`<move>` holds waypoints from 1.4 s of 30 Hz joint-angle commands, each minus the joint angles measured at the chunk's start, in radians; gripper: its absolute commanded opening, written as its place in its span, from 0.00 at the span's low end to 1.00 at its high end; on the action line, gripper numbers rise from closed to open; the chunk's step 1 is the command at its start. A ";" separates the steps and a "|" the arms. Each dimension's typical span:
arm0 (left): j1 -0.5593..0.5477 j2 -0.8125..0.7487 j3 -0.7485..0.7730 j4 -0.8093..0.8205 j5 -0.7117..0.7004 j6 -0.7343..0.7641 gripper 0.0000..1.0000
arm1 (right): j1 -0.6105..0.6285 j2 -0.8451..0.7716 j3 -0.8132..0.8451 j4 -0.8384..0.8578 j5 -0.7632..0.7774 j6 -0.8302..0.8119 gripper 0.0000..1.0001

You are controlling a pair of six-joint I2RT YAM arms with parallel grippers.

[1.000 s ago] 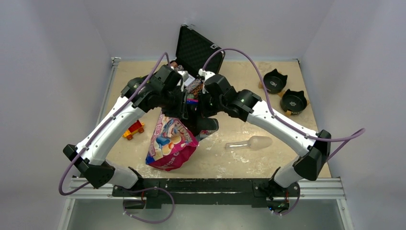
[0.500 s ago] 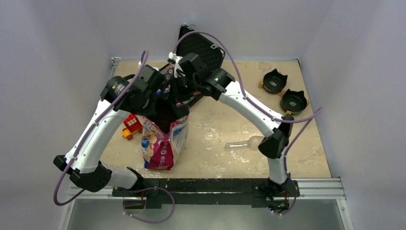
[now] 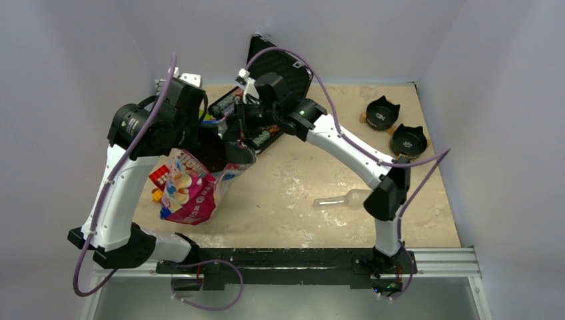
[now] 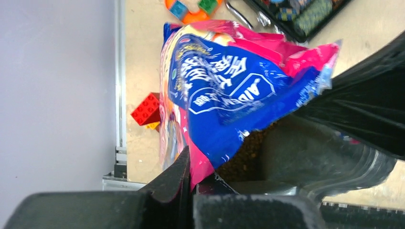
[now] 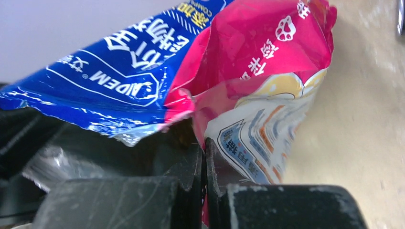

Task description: Serve the pet food

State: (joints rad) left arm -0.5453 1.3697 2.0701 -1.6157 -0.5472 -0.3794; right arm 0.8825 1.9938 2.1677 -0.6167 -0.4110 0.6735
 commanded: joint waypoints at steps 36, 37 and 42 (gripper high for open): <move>-0.067 -0.027 -0.496 0.541 0.886 -0.305 0.00 | -0.154 -0.402 -0.720 0.061 0.411 -0.104 0.00; -0.071 -0.038 -0.521 0.567 0.891 -0.318 0.00 | -0.154 -0.401 -0.710 0.059 0.462 -0.096 0.00; -0.076 -0.055 -0.563 0.591 0.894 -0.356 0.00 | -0.155 -0.396 -0.674 0.052 0.546 -0.080 0.00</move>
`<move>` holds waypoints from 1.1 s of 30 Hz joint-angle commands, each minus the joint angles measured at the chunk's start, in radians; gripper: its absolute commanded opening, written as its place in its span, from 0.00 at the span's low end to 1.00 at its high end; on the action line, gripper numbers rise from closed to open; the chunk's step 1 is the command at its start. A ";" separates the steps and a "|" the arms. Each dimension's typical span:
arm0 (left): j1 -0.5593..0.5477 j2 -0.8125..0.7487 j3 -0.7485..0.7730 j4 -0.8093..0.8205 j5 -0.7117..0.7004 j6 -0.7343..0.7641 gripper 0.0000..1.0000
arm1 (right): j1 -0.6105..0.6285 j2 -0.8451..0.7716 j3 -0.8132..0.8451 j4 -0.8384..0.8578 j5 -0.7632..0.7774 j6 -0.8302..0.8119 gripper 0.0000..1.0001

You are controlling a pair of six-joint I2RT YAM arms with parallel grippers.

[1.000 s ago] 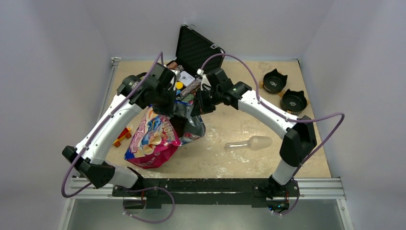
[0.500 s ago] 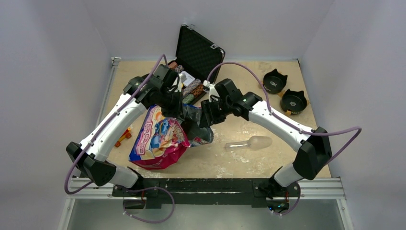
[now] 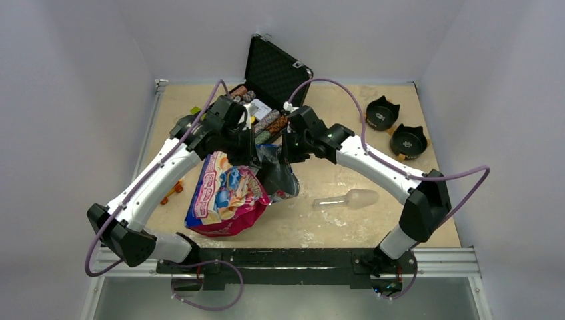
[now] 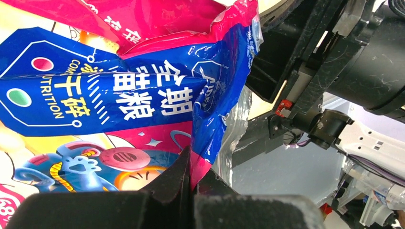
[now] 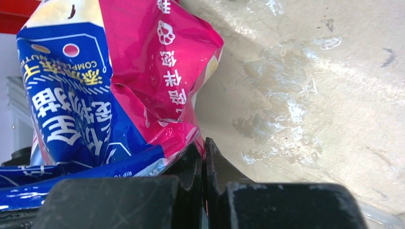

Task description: Serve the pet food

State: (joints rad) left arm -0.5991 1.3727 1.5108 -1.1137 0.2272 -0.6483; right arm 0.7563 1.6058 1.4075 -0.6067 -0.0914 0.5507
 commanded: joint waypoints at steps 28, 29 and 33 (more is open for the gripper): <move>-0.025 -0.123 0.016 0.074 0.004 0.023 0.00 | -0.060 -0.430 -0.298 -0.547 0.273 0.950 0.69; -0.024 -0.129 0.003 0.084 0.017 0.016 0.00 | -0.073 -0.384 -0.277 -0.559 0.254 0.977 0.64; -0.025 -0.159 -0.047 0.118 0.045 0.000 0.00 | -0.122 -0.210 -0.197 -0.588 0.230 1.004 0.56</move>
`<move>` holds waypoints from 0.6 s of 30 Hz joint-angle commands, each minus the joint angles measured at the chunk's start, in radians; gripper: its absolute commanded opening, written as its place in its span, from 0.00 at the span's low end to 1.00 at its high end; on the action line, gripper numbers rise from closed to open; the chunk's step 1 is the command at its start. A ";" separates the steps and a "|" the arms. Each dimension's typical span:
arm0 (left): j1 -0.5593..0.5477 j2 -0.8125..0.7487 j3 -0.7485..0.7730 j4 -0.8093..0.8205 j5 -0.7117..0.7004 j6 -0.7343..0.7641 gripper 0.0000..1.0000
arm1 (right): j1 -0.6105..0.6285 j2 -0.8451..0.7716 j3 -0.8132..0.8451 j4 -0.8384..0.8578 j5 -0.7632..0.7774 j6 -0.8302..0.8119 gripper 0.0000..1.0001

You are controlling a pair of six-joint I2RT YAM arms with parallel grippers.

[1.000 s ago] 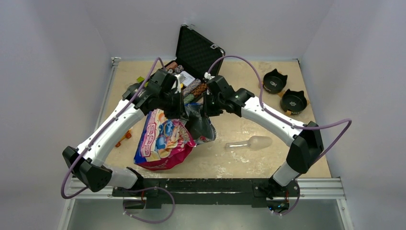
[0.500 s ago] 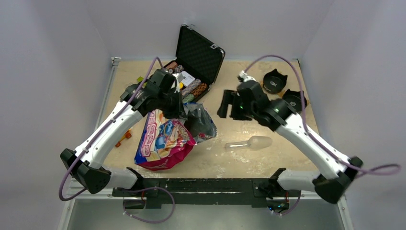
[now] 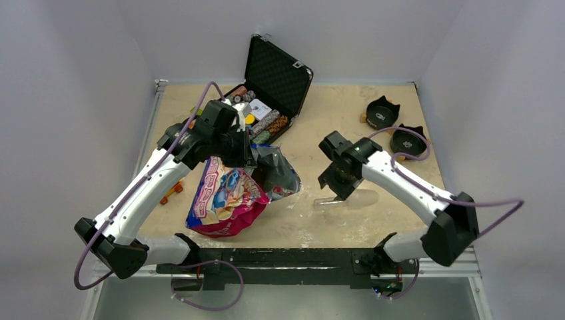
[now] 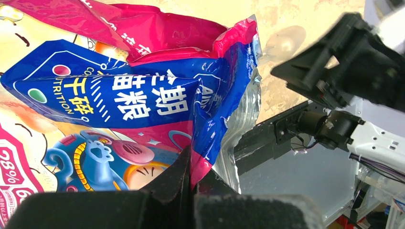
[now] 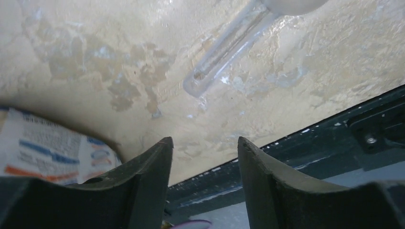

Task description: Serve the pet food

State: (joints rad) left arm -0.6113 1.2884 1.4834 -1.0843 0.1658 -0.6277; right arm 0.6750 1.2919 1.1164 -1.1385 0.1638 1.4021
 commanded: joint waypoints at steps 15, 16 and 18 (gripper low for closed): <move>-0.012 -0.115 -0.057 0.085 0.086 -0.009 0.00 | -0.094 0.347 0.034 0.056 -0.065 0.202 0.40; -0.012 -0.114 -0.056 0.086 0.085 -0.008 0.00 | -0.096 0.356 0.037 0.055 -0.055 0.200 0.40; -0.012 -0.109 -0.053 0.088 0.089 -0.007 0.00 | -0.104 0.368 0.035 0.058 -0.038 0.201 0.40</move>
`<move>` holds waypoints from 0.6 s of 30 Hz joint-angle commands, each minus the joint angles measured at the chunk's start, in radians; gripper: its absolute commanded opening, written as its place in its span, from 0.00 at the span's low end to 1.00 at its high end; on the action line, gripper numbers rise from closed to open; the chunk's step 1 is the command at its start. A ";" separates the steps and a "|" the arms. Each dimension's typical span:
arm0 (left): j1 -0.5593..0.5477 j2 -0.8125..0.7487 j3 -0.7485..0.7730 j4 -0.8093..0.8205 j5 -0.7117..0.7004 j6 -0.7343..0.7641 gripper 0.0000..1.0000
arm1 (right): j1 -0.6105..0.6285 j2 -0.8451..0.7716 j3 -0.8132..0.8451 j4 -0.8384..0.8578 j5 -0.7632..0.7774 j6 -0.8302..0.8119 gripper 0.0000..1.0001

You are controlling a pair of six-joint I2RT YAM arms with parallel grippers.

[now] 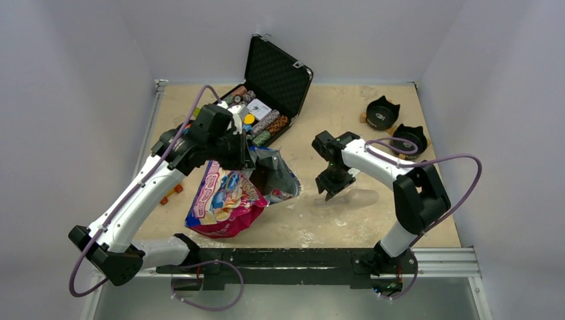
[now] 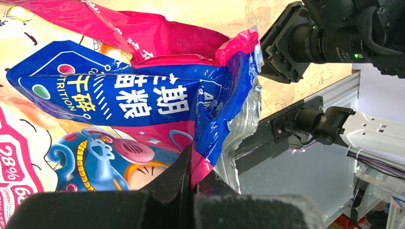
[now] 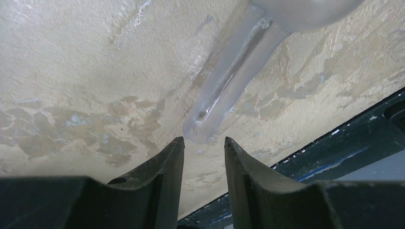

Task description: Serve the pet food

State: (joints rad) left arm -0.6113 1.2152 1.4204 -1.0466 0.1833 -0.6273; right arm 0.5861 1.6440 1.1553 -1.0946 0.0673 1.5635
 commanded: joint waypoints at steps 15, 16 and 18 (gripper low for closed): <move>-0.012 0.016 0.056 0.009 0.085 0.035 0.00 | -0.052 0.134 -0.036 0.113 0.027 0.022 0.32; -0.011 0.019 0.059 0.010 0.086 0.037 0.00 | -0.053 0.139 -0.017 0.112 0.039 0.007 0.21; -0.012 0.029 0.068 0.006 0.088 0.042 0.00 | -0.053 0.135 0.024 0.103 0.074 -0.036 0.00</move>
State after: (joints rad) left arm -0.6121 1.2396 1.4315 -1.0523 0.2081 -0.6056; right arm 0.5373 1.7851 1.1095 -0.9905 0.0834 1.5585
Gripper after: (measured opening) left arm 0.012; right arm 0.136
